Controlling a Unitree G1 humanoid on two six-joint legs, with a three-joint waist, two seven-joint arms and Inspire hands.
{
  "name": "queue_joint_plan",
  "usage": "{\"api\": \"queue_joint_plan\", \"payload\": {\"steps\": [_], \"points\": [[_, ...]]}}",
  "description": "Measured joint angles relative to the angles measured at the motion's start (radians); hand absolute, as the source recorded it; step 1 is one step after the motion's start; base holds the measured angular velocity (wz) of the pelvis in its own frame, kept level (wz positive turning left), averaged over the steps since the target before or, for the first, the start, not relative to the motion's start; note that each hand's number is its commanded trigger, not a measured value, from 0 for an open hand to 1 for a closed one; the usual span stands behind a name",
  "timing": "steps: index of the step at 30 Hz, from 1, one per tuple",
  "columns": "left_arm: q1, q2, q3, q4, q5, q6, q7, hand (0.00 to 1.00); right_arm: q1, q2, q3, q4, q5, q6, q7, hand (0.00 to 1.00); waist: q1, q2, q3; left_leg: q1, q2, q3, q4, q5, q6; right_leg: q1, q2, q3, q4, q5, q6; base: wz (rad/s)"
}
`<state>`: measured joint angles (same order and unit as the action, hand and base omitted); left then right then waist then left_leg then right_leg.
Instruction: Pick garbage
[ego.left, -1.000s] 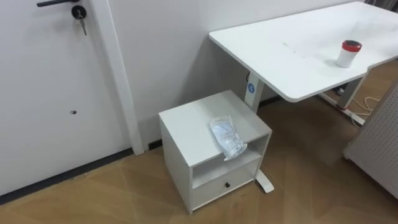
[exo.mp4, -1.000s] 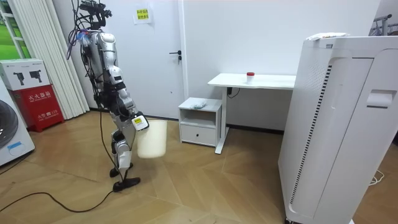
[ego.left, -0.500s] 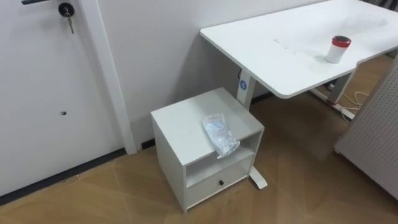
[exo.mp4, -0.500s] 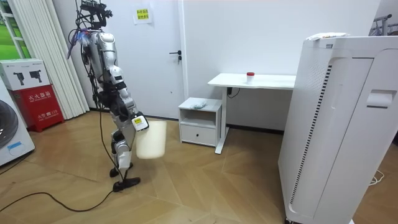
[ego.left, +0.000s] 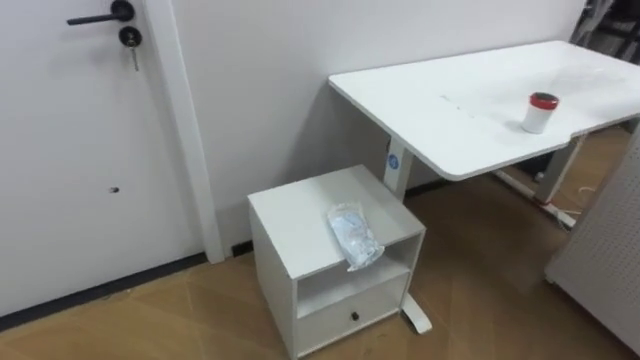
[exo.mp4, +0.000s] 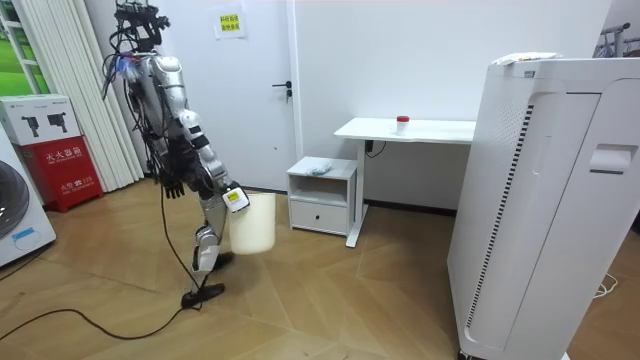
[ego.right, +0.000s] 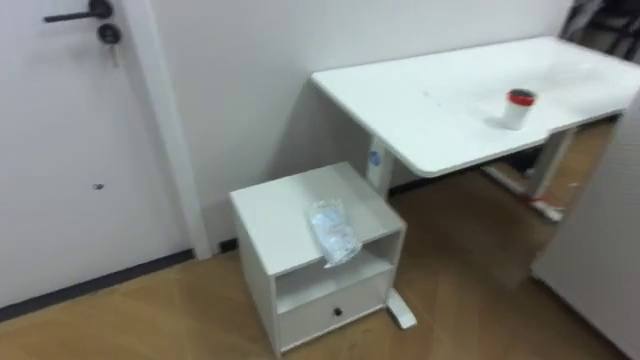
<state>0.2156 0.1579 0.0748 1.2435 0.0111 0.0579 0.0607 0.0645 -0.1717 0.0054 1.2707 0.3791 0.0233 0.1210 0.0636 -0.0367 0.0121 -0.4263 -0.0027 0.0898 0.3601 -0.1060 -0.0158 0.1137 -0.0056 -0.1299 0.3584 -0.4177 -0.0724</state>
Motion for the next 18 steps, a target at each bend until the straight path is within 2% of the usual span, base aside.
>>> {"api": "queue_joint_plan", "payload": {"steps": [1, 2, 3, 4, 5, 6, 7, 8, 9, 10, 11, 12, 13, 14, 15, 16, 17, 18], "points": [[0.005, 0.0, 0.0, 0.0, 0.001, 0.0, -0.001, 0.0, 0.002, -0.002, 0.016, -0.005, -0.002, 0.0, 0.0, 1.0, 0.002, -0.001, -0.0003, 0.003, -0.003, 0.0, -0.037, 0.04, 0.007, 0.008, -0.007, 0.005, -0.003, -0.008, 0.004, -0.47], [0.007, -0.001, 0.0, -0.002, 0.001, -0.003, -0.004, 0.0, 0.017, -0.001, 0.027, -0.028, -0.016, -0.001, 0.001, 1.0, -0.003, -0.006, -0.0034, 0.002, -0.012, 0.007, -0.06, 0.107, 0.024, 0.023, -0.017, 0.018, -0.016, -0.02, 0.022, -0.22], [0.007, -0.003, 0.001, -0.004, 0.001, -0.016, -0.007, 0.0, 0.024, -0.001, 0.031, -0.045, -0.037, -0.002, -0.001, 1.0, -0.004, -0.015, -0.0079, 0.0, -0.023, 0.028, -0.051, 0.149, 0.056, 0.026, -0.032, 0.032, -0.025, -0.033, 0.038, -0.16], [0.004, -0.003, 0.001, -0.005, 0.001, -0.022, -0.007, 0.0, 0.025, -0.002, 0.031, -0.048, -0.04, -0.002, -0.003, 1.0, -0.004, -0.016, -0.0177, -0.002, -0.03, 0.038, -0.039, 0.156, 0.07, 0.029, -0.041, 0.043, -0.032, -0.037, 0.045, -0.39], [0.0, -0.001, 0.006, -0.006, 0.001, -0.028, -0.007, 0.0, 0.021, -0.001, 0.033, -0.045, -0.046, -0.001, -0.006, 1.0, 0.003, -0.032, -0.0126, -0.007, -0.038, 0.066, 0.006, 0.14, 0.099, 0.037, -0.069, 0.057, -0.036, -0.047, 0.062, -0.45], [-0.006, -0.001, 0.014, -0.006, 0.0, -0.028, -0.006, 0.0, 0.021, 0.0, 0.034, -0.052, -0.064, -0.003, -0.009, 1.0, -0.001, -0.044, -0.0097, -0.014, -0.05, 0.086, 0.07, 0.101, 0.105, 0.06, -0.085, 0.063, -0.055, -0.048, 0.071, -0.43], [-0.015, -0.001, 0.013, -0.006, -0.004, -0.029, -0.005, 0.0, 0.02, -0.002, 0.035, -0.054, -0.071, -0.006, -0.012, 1.0, -0.004, -0.043, -0.0084, -0.021, -0.045, 0.097, 0.109, 0.071, 0.109, 0.071, -0.096, 0.067, -0.058, -0.043, 0.079, -0.25], [-0.031, 0.003, 0.011, -0.006, -0.025, -0.033, -0.005, 0.0, 0.012, -0.005, 0.049, -0.055, -0.08, -0.008, -0.019, 1.0, -0.003, -0.045, 0.0007, -0.043, -0.037, 0.104, 0.217, 0.019, 0.124, 0.101, -0.106, 0.095, -0.048, -0.038, 0.088, -0.23], [-0.038, 0.009, 0.008, -0.006, -0.052, -0.039, -0.002, 0.0, 0.014, -0.001, 0.061, -0.055, -0.083, -0.007, -0.034, 1.0, 0.001, -0.048, 0.0034, -0.075, -0.035, 0.133, 0.306, -0.023, 0.119, 0.118, -0.114, 0.118, 0.005, -0.038, 0.093, -0.16], [-0.039, 0.01, 0.003, -0.007, -0.062, -0.043, 0.001, 0.0, 0.02, -0.003, 0.061, -0.057, -0.08, -0.005, -0.039, 1.0, -0.007, -0.047, -0.0078, -0.067, -0.045, 0.134, 0.268, -0.025, 0.115, 0.109, -0.119, 0.114, 0.052, -0.041, 0.098, 0.13], [-0.059, 0.015, 0.0, -0.007, -0.074, -0.053, 0.005, 0.0, 0.027, -0.003, 0.048, -0.064, -0.075, 0.0, -0.054, 1.0, -0.02, -0.057, -0.0149, -0.04, -0.061, 0.14, 0.251, -0.063, 0.141, 0.07, -0.144, 0.086, 0.208, -0.05, 0.118, 0.31], [-0.082, 0.021, 0.003, -0.008, -0.093, -0.061, 0.021, 0.0, 0.025, -0.002, 0.043, -0.065, -0.073, 0.0, -0.06, 1.0, -0.014, -0.072, -0.0094, -0.002, -0.084, 0.152, 0.265, -0.103, 0.158, 0.017, -0.183, 0.057, 0.367, -0.009, 0.165, 0.22], [-0.093, 0.021, 0.003, -0.008, -0.1, -0.063, 0.028, 0.0, 0.022, -0.003, 0.038, -0.066, -0.073, -0.001, -0.064, 1.0, -0.007, -0.074, -0.0092, 0.018, -0.086, 0.158, 0.266, -0.12, 0.16, -0.002, -0.196, 0.043, 0.43, 0.035, 0.173, -0.11], [-0.115, 0.02, 0.002, -0.01, -0.131, -0.065, 0.044, 0.0, 0.009, -0.007, 0.032, -0.068, -0.074, -0.006, -0.068, 1.0, 0.005, -0.068, -0.0102, 0.059, -0.08, 0.157, 0.255, -0.142, 0.16, -0.029, -0.203, 0.027, 0.502, 0.158, 0.166, -0.2], [-0.128, 0.021, 0.0, -0.014, -0.17, -0.066, 0.06, 0.0, 0.001, -0.003, 0.032, -0.071, -0.074, -0.018, -0.067, 1.0, 0.005, -0.057, -0.0104, 0.101, -0.08, 0.147, 0.217, -0.147, 0.161, -0.056, -0.207, 0.012, 0.55, 0.274, 0.156, -0.17], [-0.134, 0.022, -0.002, -0.025, -0.179, -0.066, 0.069, 0.0, -0.007, 0.0, 0.033, -0.077, -0.077, -0.023, -0.067, 1.0, 0.006, -0.057, -0.0104, 0.118, -0.079, 0.144, 0.196, -0.147, 0.161, -0.08, -0.206, 0.008, 0.581, 0.295, 0.153, -0.11], [-0.142, 0.02, -0.008, -0.048, -0.196, -0.073, 0.08, 0.0, -0.024, 0.002, 0.039, -0.093, -0.079, -0.024, -0.067, 1.0, 0.009, -0.051, -0.0049, 0.15, -0.072, 0.14, 0.156, -0.146, 0.159, -0.136, -0.209, -0.005, 0.636, 0.264, 0.147, -0.15], [-0.152, 0.016, -0.023, -0.06, -0.207, -0.089, 0.083, 0.0, -0.03, -0.002, 0.051, -0.106, -0.077, -0.031, -0.064, 1.0, 0.015, -0.036, 0.0011, 0.183, -0.059, 0.137, 0.125, -0.145, 0.159, -0.188, -0.202, -0.036, 0.651, 0.206, 0.143, -0.19]]}}
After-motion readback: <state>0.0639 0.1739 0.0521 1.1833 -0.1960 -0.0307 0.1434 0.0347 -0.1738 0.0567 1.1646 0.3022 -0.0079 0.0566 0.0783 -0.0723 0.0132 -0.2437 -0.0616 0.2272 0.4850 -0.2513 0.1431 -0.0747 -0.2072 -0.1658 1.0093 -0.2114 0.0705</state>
